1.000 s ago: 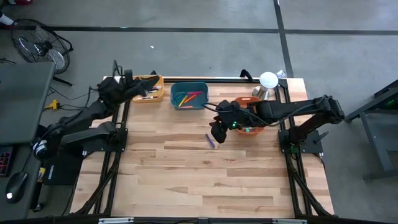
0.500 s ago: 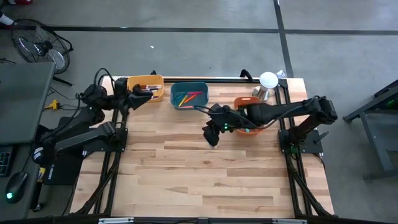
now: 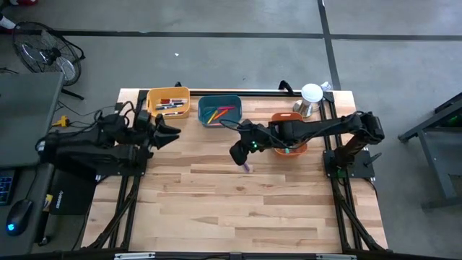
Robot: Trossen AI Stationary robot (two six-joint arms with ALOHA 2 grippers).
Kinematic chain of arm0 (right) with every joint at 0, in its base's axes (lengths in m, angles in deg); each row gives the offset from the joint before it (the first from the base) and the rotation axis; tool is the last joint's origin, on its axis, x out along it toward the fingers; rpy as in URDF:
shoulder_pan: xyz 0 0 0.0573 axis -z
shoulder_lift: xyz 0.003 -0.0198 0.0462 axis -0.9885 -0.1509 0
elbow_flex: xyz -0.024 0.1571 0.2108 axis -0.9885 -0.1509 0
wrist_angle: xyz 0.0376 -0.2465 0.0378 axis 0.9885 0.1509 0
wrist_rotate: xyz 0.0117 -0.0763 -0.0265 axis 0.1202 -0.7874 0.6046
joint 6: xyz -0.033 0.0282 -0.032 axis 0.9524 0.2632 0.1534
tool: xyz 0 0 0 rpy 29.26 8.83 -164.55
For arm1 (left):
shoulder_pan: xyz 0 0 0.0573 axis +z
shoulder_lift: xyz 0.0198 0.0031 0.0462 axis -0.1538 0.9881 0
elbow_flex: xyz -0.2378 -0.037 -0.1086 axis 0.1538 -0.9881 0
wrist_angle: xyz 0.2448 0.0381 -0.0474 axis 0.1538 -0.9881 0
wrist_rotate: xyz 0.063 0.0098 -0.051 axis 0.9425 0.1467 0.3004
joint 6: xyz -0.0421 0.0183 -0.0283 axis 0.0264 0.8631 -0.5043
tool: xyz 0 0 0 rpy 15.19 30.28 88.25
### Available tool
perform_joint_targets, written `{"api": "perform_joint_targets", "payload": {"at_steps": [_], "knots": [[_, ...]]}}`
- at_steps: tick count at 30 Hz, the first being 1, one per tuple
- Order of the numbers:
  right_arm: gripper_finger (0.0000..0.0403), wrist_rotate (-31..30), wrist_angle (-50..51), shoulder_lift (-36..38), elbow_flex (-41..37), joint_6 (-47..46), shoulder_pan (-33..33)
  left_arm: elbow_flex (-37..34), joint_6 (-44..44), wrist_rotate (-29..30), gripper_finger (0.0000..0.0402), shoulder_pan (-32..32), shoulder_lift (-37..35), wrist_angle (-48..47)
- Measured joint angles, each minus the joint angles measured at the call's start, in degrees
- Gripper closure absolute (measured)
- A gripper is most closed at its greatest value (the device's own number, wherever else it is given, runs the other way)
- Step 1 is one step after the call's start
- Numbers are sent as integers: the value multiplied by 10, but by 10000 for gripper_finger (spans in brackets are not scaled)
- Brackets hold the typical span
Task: Pick & Place Markers
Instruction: Put the purple pen into the blue bin
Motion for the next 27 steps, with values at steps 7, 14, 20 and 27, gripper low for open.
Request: {"api": "perform_joint_targets", "payload": {"at_steps": [7, 14, 20, 27], "knots": [[278, 22, -43, -3, 0, 1, 8, -14, 72, 84, 270, -118, -31, -4], [279, 28, -54, -13, 0, -14, 5, -77, 78, 120, 270, -142, -138, -9], [279, 27, -75, -15, 0, -17, 5, -115, 70, 99, 270, -142, -220, -6], [279, 25, -29, -84, 104, 16, 7, -130, 89, 80, 270, -142, -213, -25]]}}
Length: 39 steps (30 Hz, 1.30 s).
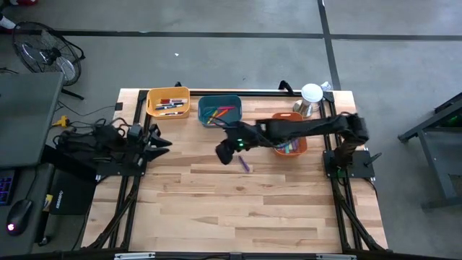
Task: Pick & Place Markers
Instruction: Put the purple pen into the blue bin
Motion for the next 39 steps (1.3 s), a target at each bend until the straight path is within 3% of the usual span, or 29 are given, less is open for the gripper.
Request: {"api": "perform_joint_targets", "payload": {"at_steps": [6, 11, 15, 23, 25, 33, 39], "knots": [[279, -1, 180, -117, 155, -11, 19, -18, 50, -30, 270, 0, -4, -14], [279, 0, 281, -156, 208, -40, 32, -39, 50, -26, 270, 0, -5, -48], [279, 10, 294, -157, 188, -58, 41, -72, 36, -17, 270, 0, -4, -31], [279, 63, 289, -161, 94, -94, 44, -140, 11, -47, 270, 0, -4, 93], [279, 87, 277, -161, 63, -103, 44, -141, 9, -47, 270, 0, -6, 89], [279, 90, 250, -161, -4, -103, 33, -142, 25, -56, 270, 0, -4, 81], [279, 110, 212, -161, -31, -61, 32, -143, 39, -18, 270, 0, -4, 84]]}}
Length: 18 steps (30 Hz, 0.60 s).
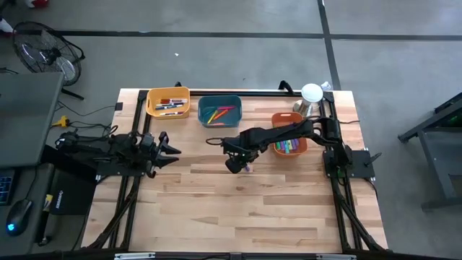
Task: Pick & Place Markers
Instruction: Put the purple pen into the blue bin
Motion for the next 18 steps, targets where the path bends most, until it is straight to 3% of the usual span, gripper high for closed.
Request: {"api": "perform_joint_targets", "payload": {"at_steps": [18], "knots": [[279, -18, -25, -6, -7, 33, -3, -1, 10, 30, 270, 0, 0, 35]]}}
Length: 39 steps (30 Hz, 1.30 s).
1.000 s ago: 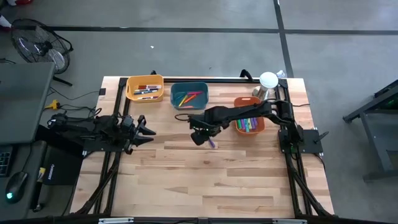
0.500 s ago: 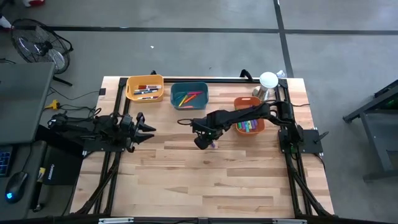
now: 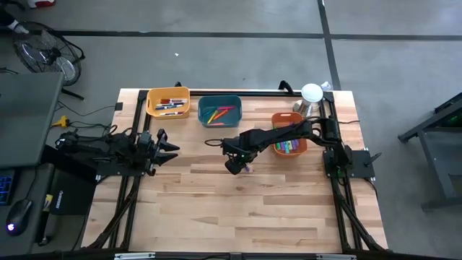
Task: Pick & Place Markers
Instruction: Put the purple pen into the blue bin
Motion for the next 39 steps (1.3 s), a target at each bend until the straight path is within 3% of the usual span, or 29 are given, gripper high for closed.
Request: {"api": "perform_joint_targets", "payload": {"at_steps": [18, 29, 39], "knots": [[282, 17, -11, -44, 2, -3, 0, 6, -26, -32, 270, 0, 9, -108], [372, 5, 0, -52, 2, 0, 0, 7, -25, -38, 270, 0, 10, -109], [374, 4, -3, -52, 1, 13, 4, 7, -25, -38, 270, 0, 10, -111]]}}
